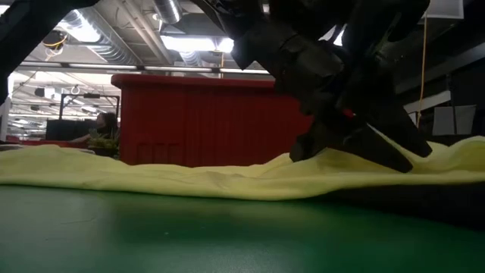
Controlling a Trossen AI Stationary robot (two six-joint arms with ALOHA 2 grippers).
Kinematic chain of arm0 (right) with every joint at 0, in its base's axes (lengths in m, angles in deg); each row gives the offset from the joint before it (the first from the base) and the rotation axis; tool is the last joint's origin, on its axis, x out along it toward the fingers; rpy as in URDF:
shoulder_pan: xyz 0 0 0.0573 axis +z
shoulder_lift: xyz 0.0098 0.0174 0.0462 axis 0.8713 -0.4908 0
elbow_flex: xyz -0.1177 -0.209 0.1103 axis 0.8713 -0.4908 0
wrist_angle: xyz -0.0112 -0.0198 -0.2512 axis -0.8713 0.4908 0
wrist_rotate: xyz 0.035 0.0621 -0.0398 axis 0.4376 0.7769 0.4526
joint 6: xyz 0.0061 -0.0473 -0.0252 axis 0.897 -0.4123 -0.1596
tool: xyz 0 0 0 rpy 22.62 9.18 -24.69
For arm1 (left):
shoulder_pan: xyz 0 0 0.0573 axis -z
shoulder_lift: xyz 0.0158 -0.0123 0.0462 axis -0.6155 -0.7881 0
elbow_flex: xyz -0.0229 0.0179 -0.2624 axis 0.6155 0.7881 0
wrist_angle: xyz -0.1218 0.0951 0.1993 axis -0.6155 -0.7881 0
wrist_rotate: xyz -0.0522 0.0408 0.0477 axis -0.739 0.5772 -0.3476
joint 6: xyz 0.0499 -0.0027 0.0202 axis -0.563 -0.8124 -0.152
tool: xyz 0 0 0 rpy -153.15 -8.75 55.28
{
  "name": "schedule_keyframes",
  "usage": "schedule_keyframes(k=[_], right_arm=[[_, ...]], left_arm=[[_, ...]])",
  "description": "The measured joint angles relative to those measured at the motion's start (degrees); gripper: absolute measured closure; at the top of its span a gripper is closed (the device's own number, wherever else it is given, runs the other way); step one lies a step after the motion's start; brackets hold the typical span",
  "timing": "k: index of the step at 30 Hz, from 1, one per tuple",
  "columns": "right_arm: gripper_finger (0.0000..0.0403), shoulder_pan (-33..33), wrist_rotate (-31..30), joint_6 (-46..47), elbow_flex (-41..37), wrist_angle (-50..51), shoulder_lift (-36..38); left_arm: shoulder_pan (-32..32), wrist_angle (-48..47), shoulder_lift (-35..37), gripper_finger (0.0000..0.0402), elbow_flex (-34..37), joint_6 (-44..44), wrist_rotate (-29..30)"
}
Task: Fold Laundry from Bin
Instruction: Fold the yellow shirt
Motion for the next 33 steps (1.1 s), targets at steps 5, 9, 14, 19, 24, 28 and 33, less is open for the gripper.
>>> schedule_keyframes(k=[5,9,14,19,24,28,33], right_arm=[[0.0400,0.00,0.20,-0.01,0.00,-0.04,0.00],[0.0400,0.00,0.95,-0.01,0.00,-0.16,-0.02],[0.0400,0.00,1.48,-0.03,0.00,-0.50,-0.04],[0.0400,0.00,1.49,-0.03,-0.02,-0.61,-0.04],[0.0400,0.00,1.49,-0.03,-0.04,-0.65,-0.04],[0.0400,0.00,1.49,-0.04,-0.04,-0.68,-0.04],[0.0400,0.00,1.49,-0.03,-0.04,-0.68,-0.04]], left_arm=[[-1.07,-0.78,0.06,0.0274,0.00,-2.82,-3.81],[-2.62,-1.68,0.06,0.0271,0.00,-4.41,-7.19],[-4.25,-2.01,1.22,0.0278,0.00,-4.91,-7.51],[-5.14,-4.59,5.54,0.0285,-0.04,-8.74,-6.92],[-6.82,-5.33,8.38,0.0288,-0.09,-11.62,-2.63],[-7.61,-5.52,8.63,0.0288,-0.09,-12.30,1.66],[-7.32,-5.64,8.63,0.0288,-0.09,-12.48,5.43]])
